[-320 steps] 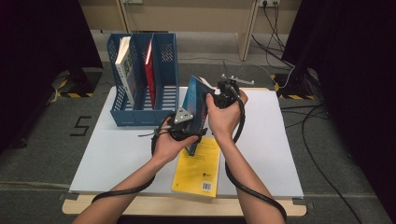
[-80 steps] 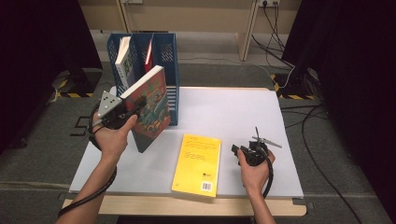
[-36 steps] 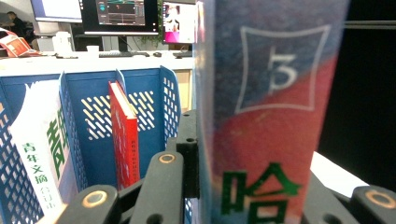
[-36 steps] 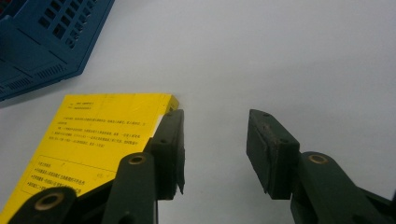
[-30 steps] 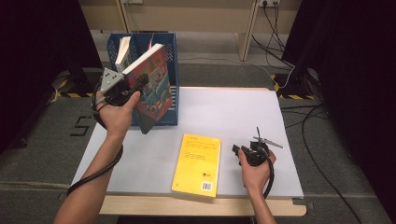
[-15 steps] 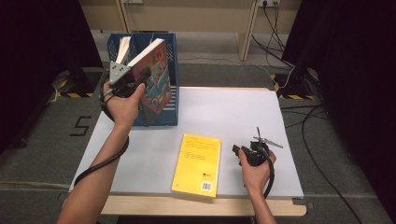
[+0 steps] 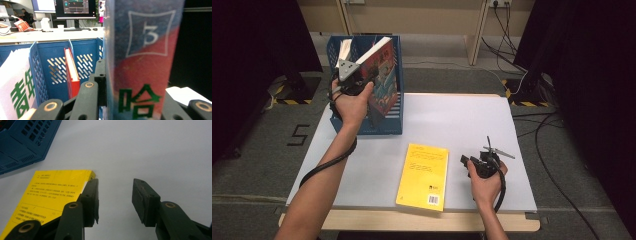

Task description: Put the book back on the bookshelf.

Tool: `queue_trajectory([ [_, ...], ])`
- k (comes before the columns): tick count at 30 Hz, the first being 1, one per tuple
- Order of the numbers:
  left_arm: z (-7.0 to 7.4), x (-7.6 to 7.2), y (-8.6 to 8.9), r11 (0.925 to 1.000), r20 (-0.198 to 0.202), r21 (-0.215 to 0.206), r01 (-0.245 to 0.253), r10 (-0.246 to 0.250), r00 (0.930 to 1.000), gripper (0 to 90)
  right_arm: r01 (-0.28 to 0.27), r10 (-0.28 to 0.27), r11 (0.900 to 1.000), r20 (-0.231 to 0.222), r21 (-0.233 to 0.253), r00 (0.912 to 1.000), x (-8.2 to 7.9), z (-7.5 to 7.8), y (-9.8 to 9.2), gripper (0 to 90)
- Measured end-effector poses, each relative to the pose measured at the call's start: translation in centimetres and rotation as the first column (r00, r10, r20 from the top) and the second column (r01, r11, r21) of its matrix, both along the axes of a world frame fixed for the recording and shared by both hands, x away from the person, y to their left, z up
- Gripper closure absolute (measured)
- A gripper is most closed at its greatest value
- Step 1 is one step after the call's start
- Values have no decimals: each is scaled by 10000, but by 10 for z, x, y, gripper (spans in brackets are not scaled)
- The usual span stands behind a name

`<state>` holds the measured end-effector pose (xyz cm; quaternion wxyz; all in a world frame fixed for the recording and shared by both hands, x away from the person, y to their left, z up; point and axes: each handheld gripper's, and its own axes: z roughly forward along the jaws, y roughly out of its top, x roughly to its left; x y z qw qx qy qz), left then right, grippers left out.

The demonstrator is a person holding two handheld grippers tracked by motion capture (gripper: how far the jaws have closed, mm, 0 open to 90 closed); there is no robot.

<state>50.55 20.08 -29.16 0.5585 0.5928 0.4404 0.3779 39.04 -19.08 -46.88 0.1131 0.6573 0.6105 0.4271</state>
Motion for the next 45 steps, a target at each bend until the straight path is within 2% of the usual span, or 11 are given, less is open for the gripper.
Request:
queue_trajectory([
  [5,0,10,-4,10000,3,-39,-79,79,10000,740,-60,61,9999,31,-121,10000,0,0,-1,574],
  [14,2,28,-11,9997,93,32,-253,253,9996,740,8,-7,9999,-37,106,10000,-1,1,-1,574],
  [22,1,37,-11,9983,134,25,-575,575,9983,740,-47,47,10000,-6,14,10000,0,-1,-2,574],
  [45,-10,61,-18,9974,113,103,-707,706,9974,740,-78,78,10000,-34,22,10000,0,-2,-3,574],
])
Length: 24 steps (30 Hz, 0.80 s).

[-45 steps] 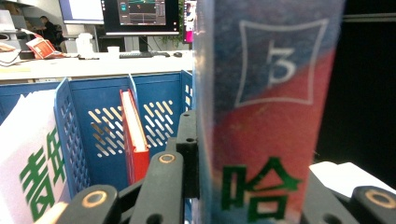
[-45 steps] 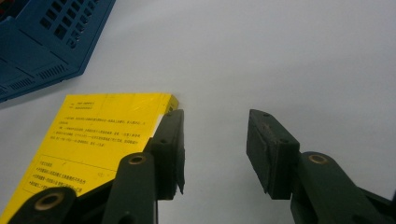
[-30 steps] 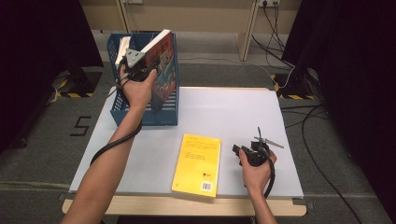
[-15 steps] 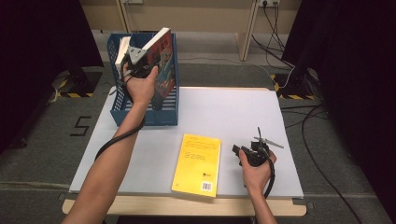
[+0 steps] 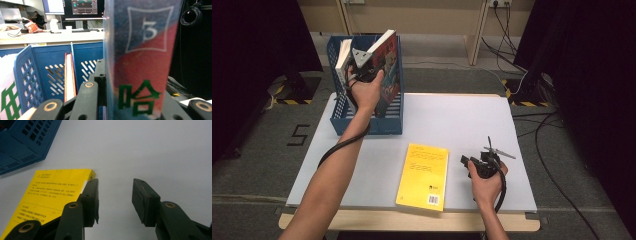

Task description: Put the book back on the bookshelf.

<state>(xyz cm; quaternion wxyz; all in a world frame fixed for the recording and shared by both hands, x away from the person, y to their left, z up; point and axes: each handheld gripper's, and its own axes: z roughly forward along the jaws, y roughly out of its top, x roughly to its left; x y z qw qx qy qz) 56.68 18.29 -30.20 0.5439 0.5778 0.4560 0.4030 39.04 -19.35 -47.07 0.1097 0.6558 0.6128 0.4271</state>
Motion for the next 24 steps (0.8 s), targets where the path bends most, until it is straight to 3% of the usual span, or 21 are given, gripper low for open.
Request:
queue_trajectory([
  [24,-20,17,-8,9991,-242,386,-154,163,9996,739,6,-6,9999,-67,124,10000,0,-1,0,574],
])
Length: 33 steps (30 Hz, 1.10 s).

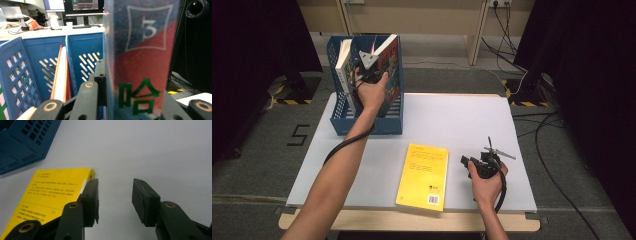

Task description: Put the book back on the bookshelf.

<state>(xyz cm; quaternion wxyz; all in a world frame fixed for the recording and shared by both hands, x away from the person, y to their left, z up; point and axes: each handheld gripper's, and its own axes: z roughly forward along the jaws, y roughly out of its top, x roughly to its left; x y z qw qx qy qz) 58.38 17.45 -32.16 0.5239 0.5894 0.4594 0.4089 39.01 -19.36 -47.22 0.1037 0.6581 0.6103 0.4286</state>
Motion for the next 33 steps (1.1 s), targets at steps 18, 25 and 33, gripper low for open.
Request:
queue_trajectory([
  [18,-21,7,-5,9995,-303,282,-159,168,9994,738,-76,76,10000,-23,-18,10000,1,-2,0,574],
  [25,-30,8,-5,9990,-463,402,-204,223,9987,738,-117,117,9999,-75,-1,9999,1,-3,1,574],
  [33,-40,6,-3,9988,-635,444,-193,221,9977,737,-91,92,10000,-163,41,9998,1,-3,2,574],
])
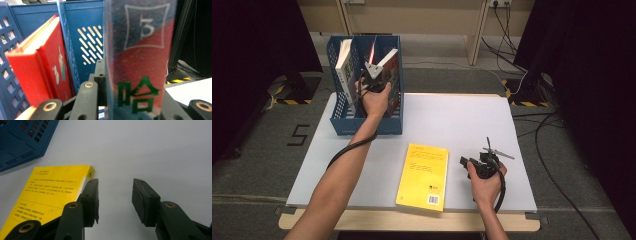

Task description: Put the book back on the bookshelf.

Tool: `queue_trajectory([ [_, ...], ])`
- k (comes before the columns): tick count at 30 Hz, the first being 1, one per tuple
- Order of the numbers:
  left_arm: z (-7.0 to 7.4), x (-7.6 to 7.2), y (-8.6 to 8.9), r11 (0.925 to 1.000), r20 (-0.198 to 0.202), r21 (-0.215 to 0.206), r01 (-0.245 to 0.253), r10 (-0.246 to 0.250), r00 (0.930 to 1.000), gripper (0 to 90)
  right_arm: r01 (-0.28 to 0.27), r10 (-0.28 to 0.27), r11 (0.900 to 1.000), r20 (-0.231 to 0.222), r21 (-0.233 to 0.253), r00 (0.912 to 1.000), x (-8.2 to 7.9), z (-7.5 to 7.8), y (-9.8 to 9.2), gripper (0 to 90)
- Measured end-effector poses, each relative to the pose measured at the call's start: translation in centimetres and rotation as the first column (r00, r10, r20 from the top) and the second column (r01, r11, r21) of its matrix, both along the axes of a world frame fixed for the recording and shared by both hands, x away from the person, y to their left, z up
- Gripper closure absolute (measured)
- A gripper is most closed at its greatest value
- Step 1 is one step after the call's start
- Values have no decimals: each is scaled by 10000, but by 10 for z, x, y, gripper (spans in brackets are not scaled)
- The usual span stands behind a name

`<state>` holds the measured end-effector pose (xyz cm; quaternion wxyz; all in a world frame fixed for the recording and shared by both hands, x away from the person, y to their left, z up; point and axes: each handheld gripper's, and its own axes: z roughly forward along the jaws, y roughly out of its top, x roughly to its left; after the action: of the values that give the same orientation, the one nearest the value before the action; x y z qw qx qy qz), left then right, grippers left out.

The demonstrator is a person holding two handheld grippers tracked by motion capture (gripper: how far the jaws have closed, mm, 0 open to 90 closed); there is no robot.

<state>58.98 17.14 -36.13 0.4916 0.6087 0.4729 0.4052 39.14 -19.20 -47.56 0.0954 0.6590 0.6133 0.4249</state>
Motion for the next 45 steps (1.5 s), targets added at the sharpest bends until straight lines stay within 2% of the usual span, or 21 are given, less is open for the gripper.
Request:
queue_trajectory([
  [6,-1,-4,1,9996,-4,289,28,-28,10000,732,-38,38,10000,11,-24,10000,0,0,0,574],
  [12,-2,-14,7,9985,-278,554,9,7,9996,724,-67,67,9999,108,-87,9999,-1,0,-1,574],
  [22,-6,-31,18,9959,-623,843,342,-290,9976,706,-24,24,10000,-53,-15,10000,-2,1,2,574],
  [23,-6,-33,18,9953,-669,883,398,-340,9972,704,-79,80,10000,53,-59,10000,-2,0,2,574],
  [30,-5,-35,19,9952,-783,816,546,-482,9958,696,-121,122,9999,84,-97,9999,-3,1,2,573],
  [37,-1,-46,24,9974,-747,297,655,-632,9952,671,-89,89,9999,67,-74,9999,-3,0,1,571],
  [40,1,-51,25,9973,-849,-2,741,-738,9936,635,-114,115,9999,84,-96,9999,-3,0,1,571],
  [45,2,-55,28,9970,-1071,-171,749,-763,9913,624,-100,100,9999,15,-55,9999,-4,1,3,568],
])
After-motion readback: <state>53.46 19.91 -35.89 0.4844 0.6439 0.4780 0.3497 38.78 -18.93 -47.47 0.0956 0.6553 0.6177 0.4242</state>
